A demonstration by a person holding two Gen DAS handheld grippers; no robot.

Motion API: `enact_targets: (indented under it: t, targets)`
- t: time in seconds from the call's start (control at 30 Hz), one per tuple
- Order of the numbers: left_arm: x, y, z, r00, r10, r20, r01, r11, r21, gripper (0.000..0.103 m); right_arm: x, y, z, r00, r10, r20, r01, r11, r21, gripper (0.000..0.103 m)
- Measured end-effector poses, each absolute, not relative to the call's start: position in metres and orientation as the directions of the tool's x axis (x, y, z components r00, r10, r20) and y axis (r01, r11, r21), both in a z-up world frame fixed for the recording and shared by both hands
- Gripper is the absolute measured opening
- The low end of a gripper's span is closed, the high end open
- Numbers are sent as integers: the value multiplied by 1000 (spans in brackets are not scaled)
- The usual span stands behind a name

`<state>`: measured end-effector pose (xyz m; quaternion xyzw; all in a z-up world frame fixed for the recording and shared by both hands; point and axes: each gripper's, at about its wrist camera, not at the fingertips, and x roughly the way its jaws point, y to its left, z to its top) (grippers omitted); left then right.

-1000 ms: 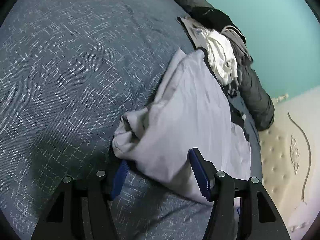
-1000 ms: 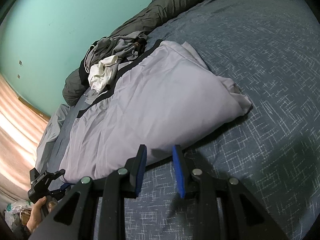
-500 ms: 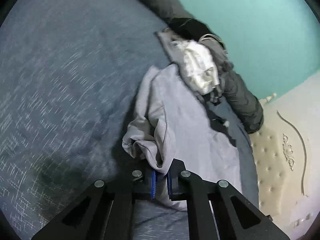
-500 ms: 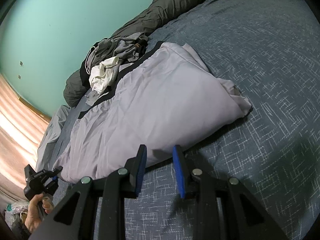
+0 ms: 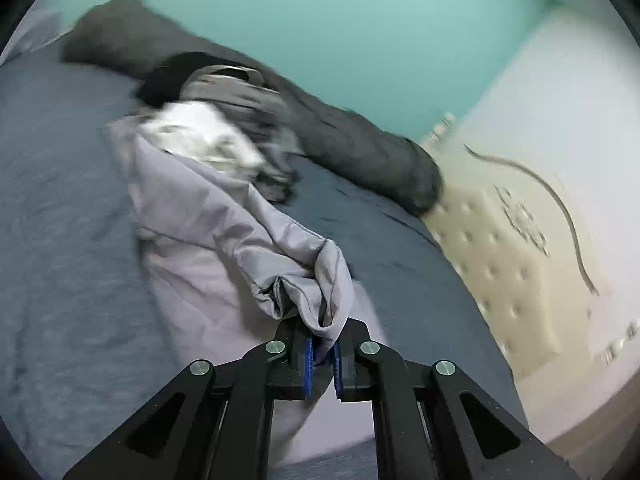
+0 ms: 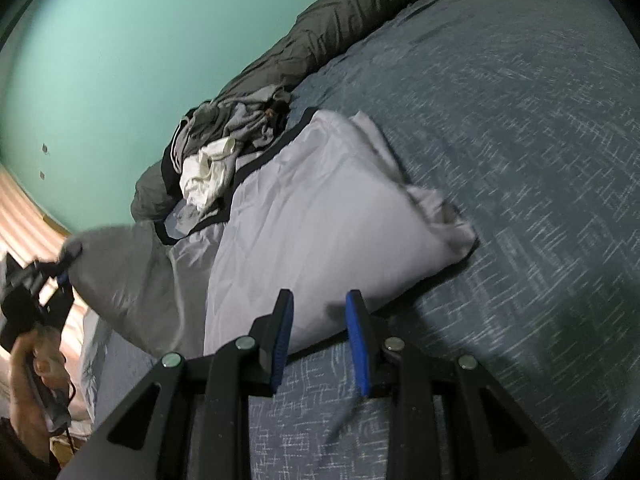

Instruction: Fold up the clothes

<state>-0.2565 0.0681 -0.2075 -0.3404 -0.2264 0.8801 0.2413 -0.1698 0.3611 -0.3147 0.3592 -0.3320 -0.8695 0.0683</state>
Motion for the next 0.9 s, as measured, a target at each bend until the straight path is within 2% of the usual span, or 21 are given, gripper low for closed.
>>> enact_targets:
  t: [0.2,0.37,0.57,0.7,0.9]
  targets:
    - [-264,195,-220,-489,678,-548,-450,-735,-507,7,-167,389,-313,-754,-346,-558,-160,-728,667,26]
    - [-264,243,-267,-358,665,-656,-446,-739,-506,8,-165,405,-314,-759,-335,-558,-191,-705,683,26]
    - [-241,222,-249,-397,636,-662,-472,-760,-448,14,-166,411,-309,-762,-330,-557,-192,-707,681,26]
    - [-239,188,-245,-461,561,-687,-411,-822,-395,16,-167,409,-305,-763,-312,-566,-193,-726,660,26]
    - [-247,143,-253,-502,497,-708,-300,-868,-397,16,-169,404,-299,-768,-288,-573,-185,-756,628,26]
